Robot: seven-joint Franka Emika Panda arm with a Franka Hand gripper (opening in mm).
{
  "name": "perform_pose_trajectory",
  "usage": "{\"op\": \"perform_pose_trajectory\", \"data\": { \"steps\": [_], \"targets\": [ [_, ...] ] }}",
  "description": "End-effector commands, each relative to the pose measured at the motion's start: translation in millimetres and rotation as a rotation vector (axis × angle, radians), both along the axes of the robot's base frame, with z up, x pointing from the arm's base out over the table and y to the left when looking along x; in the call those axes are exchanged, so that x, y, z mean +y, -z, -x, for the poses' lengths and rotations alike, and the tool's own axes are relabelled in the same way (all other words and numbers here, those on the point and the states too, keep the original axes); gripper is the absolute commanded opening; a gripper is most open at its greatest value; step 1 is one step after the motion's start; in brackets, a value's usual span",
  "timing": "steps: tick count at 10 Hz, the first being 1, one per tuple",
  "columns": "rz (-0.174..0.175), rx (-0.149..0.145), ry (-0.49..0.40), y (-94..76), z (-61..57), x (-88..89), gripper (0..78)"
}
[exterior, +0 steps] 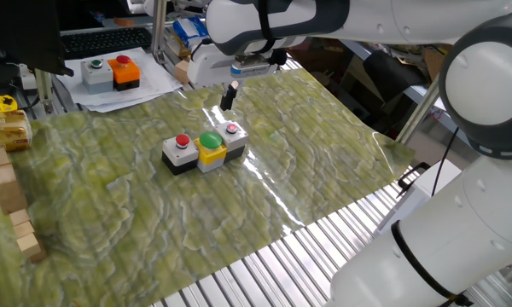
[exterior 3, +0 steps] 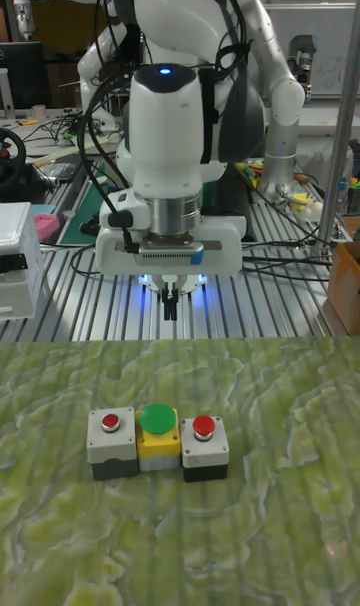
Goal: Press three buttons from left to right in sequence
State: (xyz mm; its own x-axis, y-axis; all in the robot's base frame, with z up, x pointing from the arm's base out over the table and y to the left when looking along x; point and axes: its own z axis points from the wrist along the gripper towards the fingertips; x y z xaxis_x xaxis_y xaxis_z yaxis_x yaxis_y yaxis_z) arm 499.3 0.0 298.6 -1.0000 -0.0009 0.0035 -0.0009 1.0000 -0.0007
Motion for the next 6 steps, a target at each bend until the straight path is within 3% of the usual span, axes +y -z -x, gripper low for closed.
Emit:
{"op": "perform_pose_trajectory", "data": {
  "steps": [1,2,6],
  "targets": [
    [-0.012,-0.061,0.0,0.0,0.0,0.0,0.0],
    [0.005,-0.061,-0.004,0.0,0.0,0.0,0.0],
    [0.014,-0.058,-0.012,0.0,-0.1,0.0,0.0]
  ]
}}
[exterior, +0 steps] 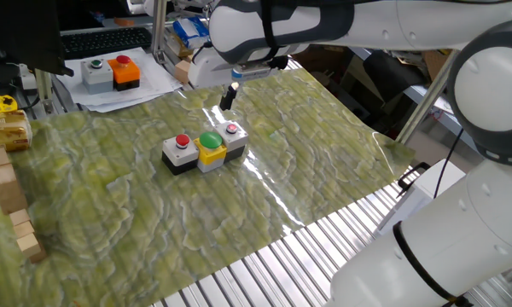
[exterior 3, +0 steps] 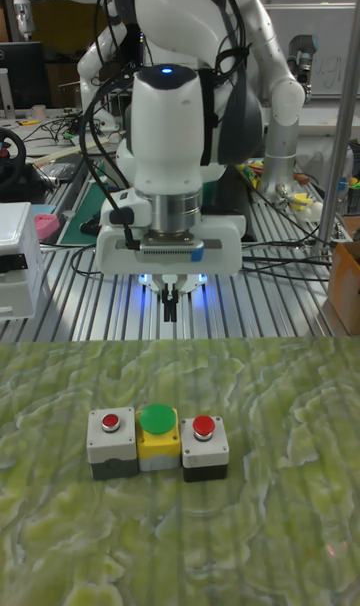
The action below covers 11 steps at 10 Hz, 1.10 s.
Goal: Press three buttons from left to right in sequence
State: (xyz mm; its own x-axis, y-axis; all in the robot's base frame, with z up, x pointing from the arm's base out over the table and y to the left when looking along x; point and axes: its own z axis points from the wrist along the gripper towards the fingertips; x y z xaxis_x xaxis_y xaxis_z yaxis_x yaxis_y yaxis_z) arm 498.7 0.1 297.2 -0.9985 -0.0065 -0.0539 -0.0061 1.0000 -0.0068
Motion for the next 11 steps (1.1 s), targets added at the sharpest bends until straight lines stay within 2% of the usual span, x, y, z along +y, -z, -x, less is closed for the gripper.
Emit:
{"op": "perform_pose_trajectory", "data": {
  "steps": [1,4,6,7,9,10,11],
  "targets": [
    [0.008,0.0,-0.005,-1.4,-0.7,-0.1,0.0],
    [0.009,0.007,-0.013,-7.9,-7.5,-1.7,0.0],
    [0.002,0.039,-0.029,-26.7,-28.1,-12.9,0.0],
    [0.001,0.038,-0.034,-32.3,-45.8,-21.2,0.0],
    [0.003,0.04,-0.061,-37.4,-69.5,-41.8,0.0],
    [0.001,0.039,-0.059,-39.7,-77.6,-45.9,0.0],
    [0.001,0.039,-0.059,-40.0,-78.6,-46.2,0.0]
  ]
}}
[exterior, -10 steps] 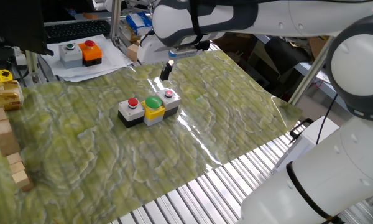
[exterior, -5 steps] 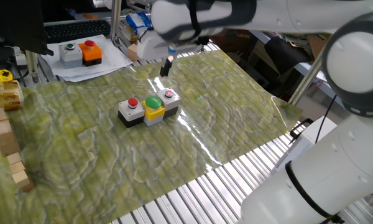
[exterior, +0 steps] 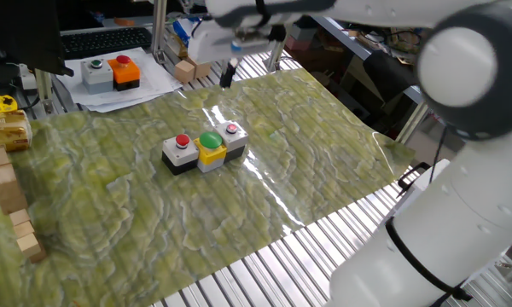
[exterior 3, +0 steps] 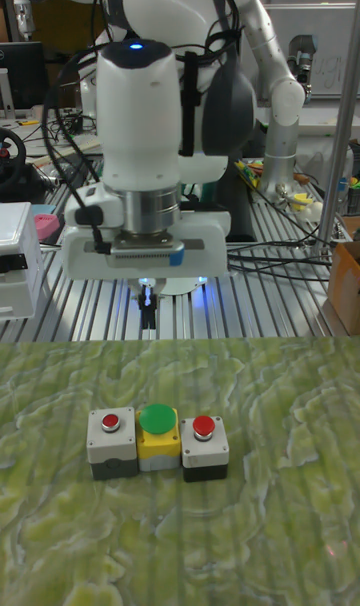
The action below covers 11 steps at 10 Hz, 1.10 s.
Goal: Press three buttons from left to right in sequence
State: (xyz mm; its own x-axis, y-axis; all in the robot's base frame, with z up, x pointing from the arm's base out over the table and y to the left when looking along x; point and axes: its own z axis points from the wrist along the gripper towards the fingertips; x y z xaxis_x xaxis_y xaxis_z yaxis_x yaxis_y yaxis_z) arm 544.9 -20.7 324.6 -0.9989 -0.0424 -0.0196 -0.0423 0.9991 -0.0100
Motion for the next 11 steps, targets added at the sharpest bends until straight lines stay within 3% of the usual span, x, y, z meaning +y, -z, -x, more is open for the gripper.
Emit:
{"op": "perform_pose_trajectory", "data": {
  "steps": [1,11],
  "targets": [
    [-0.006,0.005,-0.025,-13.8,-36.0,-26.9,0.0],
    [0.0,0.007,-0.021,-7.1,-33.4,-27.2,0.0]
  ]
}}
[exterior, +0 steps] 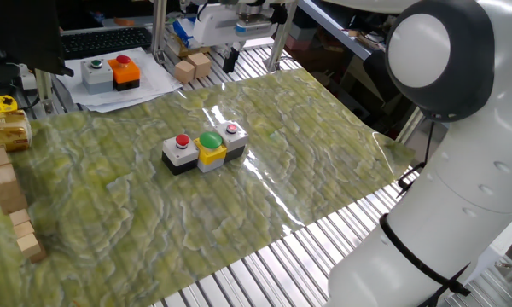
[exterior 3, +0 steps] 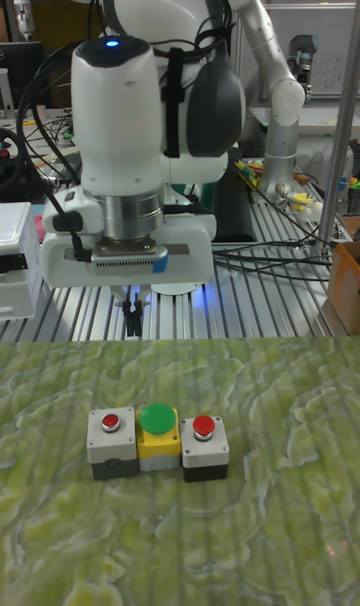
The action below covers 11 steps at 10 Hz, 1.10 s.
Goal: Press three buttons from left to right in sequence
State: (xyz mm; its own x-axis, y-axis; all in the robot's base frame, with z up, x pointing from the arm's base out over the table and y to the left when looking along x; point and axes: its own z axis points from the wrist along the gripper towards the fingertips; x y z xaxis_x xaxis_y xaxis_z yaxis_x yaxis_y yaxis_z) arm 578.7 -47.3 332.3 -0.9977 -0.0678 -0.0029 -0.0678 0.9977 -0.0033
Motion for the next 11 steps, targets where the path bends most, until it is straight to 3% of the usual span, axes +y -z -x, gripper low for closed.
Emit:
{"op": "perform_pose_trajectory", "data": {
  "steps": [1,11],
  "targets": [
    [0.005,-0.013,0.006,0.8,0.4,-0.6,0.0],
    [-0.009,-0.012,-0.009,1.2,0.7,-0.6,0.0]
  ]
}}
